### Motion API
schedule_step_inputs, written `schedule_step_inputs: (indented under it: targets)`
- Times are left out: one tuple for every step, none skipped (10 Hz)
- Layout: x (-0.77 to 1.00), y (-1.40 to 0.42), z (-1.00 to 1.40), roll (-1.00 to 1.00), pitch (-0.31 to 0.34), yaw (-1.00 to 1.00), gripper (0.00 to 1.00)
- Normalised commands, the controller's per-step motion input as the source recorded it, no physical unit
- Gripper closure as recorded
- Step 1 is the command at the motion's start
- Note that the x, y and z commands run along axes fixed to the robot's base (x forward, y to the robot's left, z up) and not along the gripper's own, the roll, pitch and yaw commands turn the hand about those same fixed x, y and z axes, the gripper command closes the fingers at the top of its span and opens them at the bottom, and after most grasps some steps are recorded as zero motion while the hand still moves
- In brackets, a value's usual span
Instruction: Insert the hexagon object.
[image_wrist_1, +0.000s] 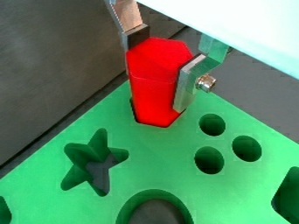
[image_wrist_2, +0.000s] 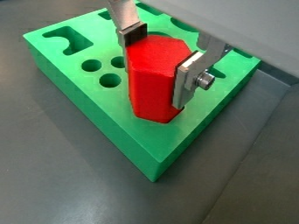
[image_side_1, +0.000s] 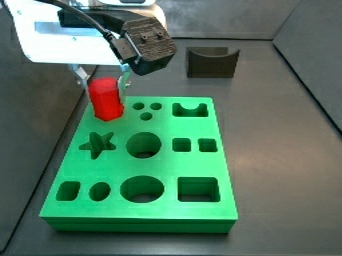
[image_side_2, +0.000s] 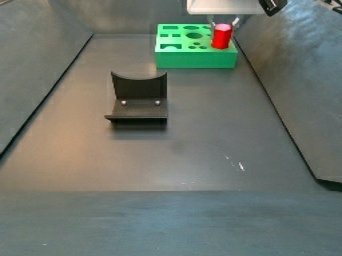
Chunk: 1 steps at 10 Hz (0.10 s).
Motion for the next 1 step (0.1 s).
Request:
schedule_step_inputs:
  targets:
    - [0.0,0.0,0.0,0.0,0.0,0.0,1.0]
